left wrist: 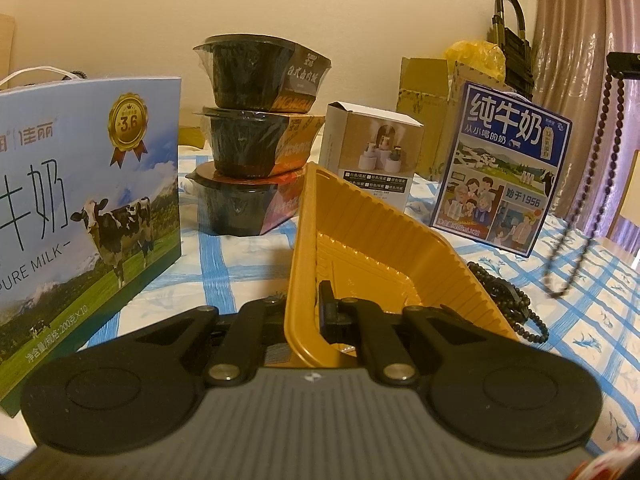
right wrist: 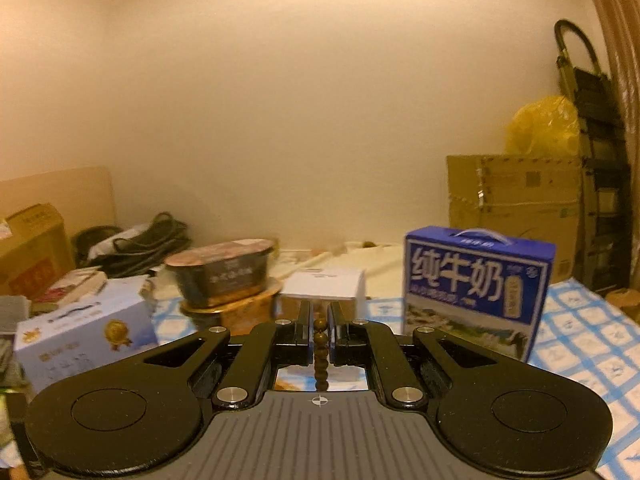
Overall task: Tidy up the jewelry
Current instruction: 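Lift the dark bead necklace high with the right tool, strand dangling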
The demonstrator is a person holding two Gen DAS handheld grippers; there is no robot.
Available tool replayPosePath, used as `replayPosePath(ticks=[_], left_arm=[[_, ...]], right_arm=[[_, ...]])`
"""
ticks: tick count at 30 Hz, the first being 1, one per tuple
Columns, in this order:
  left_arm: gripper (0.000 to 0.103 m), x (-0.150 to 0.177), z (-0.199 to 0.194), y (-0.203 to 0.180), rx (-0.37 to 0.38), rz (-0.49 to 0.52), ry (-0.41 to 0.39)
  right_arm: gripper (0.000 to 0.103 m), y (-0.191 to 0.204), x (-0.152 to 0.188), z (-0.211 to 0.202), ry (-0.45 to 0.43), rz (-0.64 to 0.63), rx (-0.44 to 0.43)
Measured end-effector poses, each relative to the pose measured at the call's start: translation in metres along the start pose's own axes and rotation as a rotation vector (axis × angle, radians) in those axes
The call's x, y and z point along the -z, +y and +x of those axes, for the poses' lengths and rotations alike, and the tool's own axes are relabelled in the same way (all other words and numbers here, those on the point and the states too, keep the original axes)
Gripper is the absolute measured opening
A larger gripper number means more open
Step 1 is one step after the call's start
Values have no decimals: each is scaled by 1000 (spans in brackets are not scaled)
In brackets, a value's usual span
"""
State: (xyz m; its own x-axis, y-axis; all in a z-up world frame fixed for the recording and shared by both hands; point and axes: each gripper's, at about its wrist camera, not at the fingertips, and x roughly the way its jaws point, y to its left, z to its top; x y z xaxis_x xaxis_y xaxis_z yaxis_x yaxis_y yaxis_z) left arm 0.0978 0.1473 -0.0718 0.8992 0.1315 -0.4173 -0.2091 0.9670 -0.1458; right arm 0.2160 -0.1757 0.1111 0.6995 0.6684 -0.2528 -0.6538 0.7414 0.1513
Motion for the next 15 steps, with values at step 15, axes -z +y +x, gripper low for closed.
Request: replayPosePath(ticks=[15], left_arm=[[7,0,0,0,0,-9,0]], right_arm=[[7,61,5,51,42,88,-213]])
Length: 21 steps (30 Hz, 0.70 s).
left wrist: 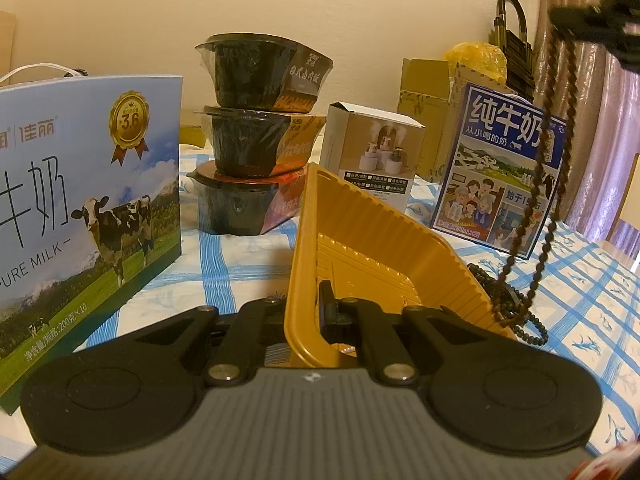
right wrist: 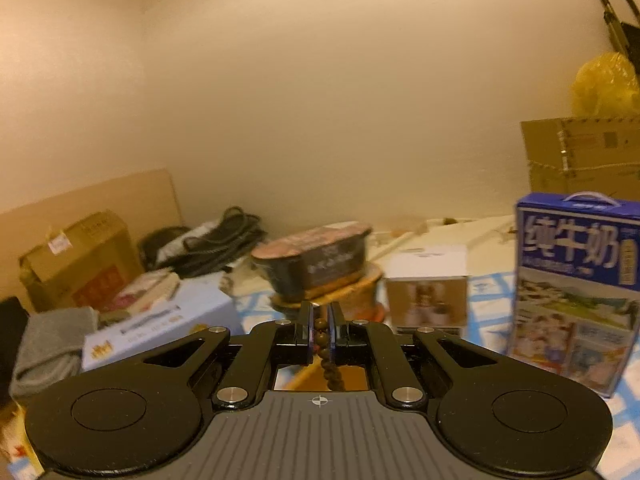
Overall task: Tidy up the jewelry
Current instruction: 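Lift the dark bead necklace high with the right tool, strand dangling, then lower the dark bead necklace into the orange tray with the right tool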
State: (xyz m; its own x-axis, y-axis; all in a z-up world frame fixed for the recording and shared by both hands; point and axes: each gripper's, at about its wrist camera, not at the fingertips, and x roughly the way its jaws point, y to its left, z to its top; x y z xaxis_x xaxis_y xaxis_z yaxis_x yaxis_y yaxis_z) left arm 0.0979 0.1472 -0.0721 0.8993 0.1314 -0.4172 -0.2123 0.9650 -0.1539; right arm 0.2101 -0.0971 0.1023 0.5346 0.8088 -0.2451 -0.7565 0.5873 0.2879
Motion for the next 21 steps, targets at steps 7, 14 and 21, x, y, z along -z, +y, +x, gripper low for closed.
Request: replayPosePath(ticks=[7,14,21], left_arm=[[7,0,-1,0,4,-4,-2],[7,1,-1,0,5,-8,-1],[7,1,-1,1,4,-9,0]], right_arm=[[7,8,6,29,12,65,-64],[7,-1,53,59,138,147,-79],[7,-27,116,76,301,275,-28]])
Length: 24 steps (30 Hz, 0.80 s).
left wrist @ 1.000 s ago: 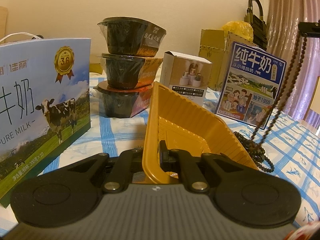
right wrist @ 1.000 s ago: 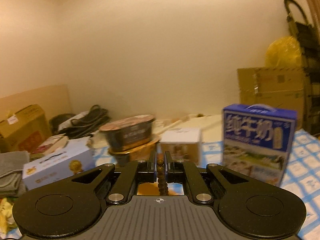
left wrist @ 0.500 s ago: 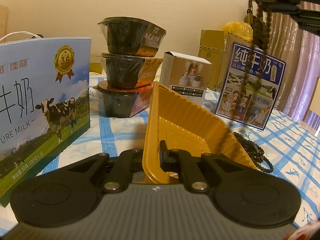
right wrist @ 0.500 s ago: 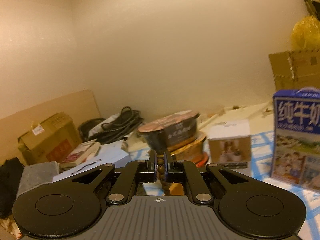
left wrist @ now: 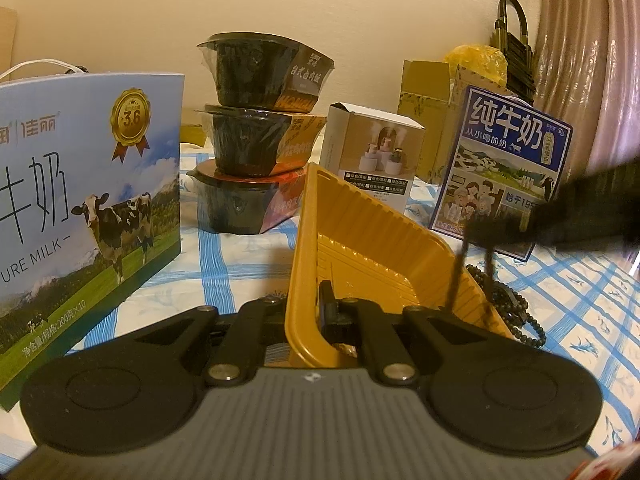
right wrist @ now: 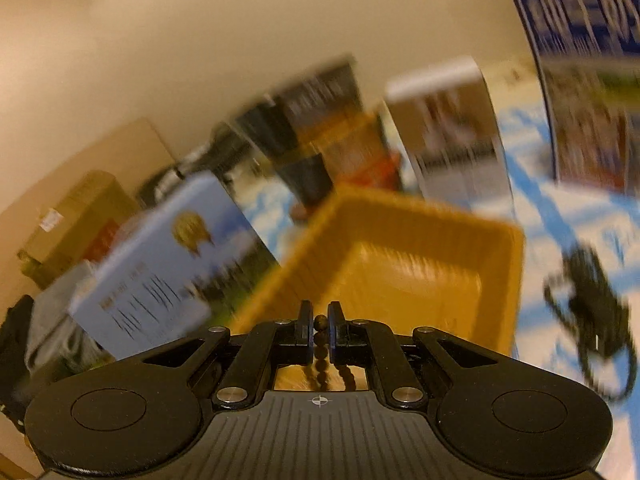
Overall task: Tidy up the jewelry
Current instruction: 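Lower the dark bead necklace into the orange tray with the right tool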
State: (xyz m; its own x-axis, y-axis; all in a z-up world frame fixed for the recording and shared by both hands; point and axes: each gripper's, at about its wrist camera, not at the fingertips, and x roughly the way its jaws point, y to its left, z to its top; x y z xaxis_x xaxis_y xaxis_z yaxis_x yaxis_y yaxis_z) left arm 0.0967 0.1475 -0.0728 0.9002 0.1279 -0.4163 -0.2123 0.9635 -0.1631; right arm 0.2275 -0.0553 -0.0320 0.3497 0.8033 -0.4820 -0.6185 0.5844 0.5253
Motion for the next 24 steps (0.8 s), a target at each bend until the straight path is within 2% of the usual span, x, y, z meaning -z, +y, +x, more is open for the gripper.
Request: replayPosePath(ticks=[4,8,10,13,15,17,24], left_arm=[[7,1,0,0,-1,-3,2],[7,1,0,0,-5,-2,4],[7,1,0,0,-5,-1,4],[7,1,1,0,-5,1,4],[7,1,1,0,-6,2,4],[7,1,1,0,-6,0,4],[7,2,1,0,-7,2,8]], right_arm=[[7,-18,17,14,67,46,61],[7,-21,16,16,62,47,57],[7,-14,10,12,20,42,19],[7,-2,-1,-1,-103,20,-57],[7,3,-6,-6,-149,14,-101],[7,5,-6,-3,-127,9,-106],[8,-11,26,26,76,16,27]])
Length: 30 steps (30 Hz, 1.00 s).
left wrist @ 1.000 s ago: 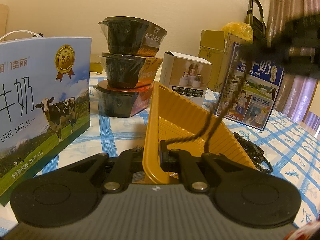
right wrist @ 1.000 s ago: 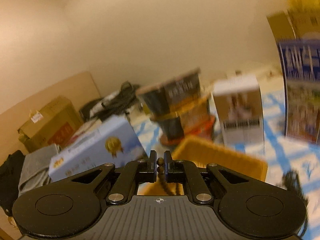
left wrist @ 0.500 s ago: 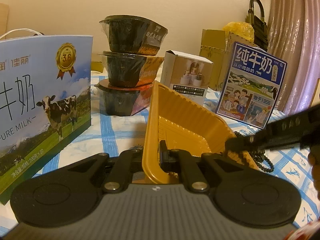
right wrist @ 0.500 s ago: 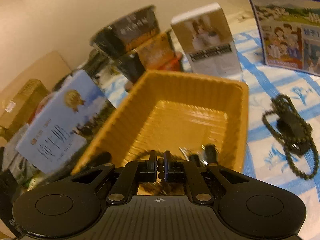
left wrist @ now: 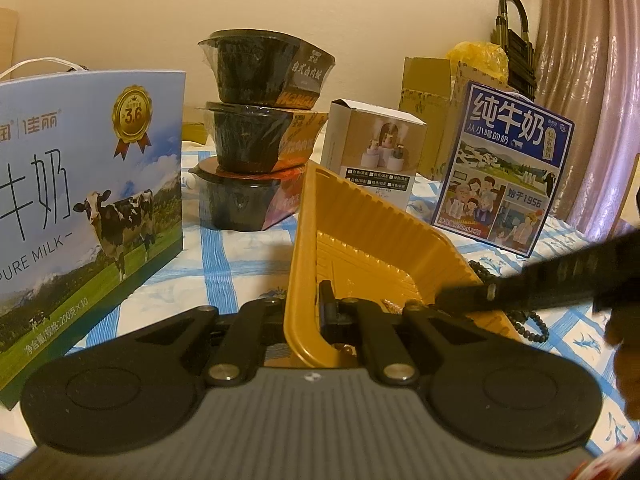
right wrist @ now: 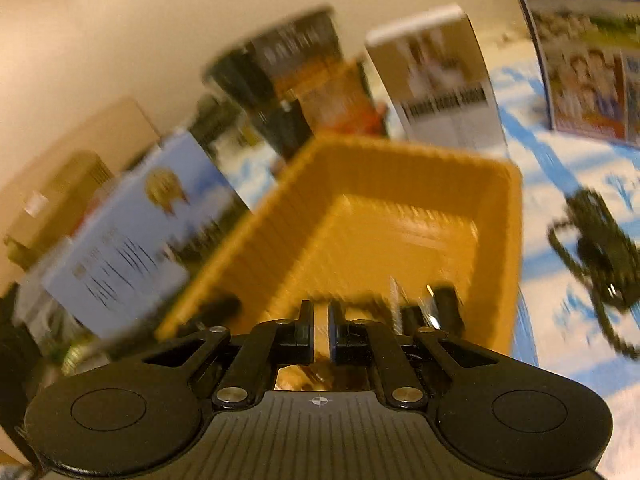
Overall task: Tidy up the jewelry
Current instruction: 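Lower the dark bead necklace into the orange tray with the right tool, then move the open right tool to the green bead necklace on the cloth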
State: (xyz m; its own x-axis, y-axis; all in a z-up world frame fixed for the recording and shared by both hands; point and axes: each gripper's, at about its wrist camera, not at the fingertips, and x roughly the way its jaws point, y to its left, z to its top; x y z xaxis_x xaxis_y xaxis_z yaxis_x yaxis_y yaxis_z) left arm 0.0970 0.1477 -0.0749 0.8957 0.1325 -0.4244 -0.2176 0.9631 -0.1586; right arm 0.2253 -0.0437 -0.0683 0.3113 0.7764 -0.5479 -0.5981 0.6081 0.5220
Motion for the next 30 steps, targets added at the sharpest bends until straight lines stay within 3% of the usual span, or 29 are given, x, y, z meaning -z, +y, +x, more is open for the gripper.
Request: replayPosePath(ticks=[2,3,4,6,13,19,30], left_arm=[[7,0,0,1,0,0,2],[7,0,0,1,0,0,2],[7,0,0,1,0,1,1],[7,0,0,1,-2,-1,3],[7,1,0,1,-3,-1,7],[7,1,0,1,-3,0,6],[7,0,0,1,-5,4,7]], right_arm=[[12,-2,4,1,25,-11,36],[23,-4,6,-1,22,-14,43],[43,-5,7,-5,16,-15,47],[60,-7,11,-13,-9,-9,55],[61,-10,17,-42,-55,-15,105],[61,-28,29,-70,-96,-3,214],[61,-80,54,-106,-83,81,411]])
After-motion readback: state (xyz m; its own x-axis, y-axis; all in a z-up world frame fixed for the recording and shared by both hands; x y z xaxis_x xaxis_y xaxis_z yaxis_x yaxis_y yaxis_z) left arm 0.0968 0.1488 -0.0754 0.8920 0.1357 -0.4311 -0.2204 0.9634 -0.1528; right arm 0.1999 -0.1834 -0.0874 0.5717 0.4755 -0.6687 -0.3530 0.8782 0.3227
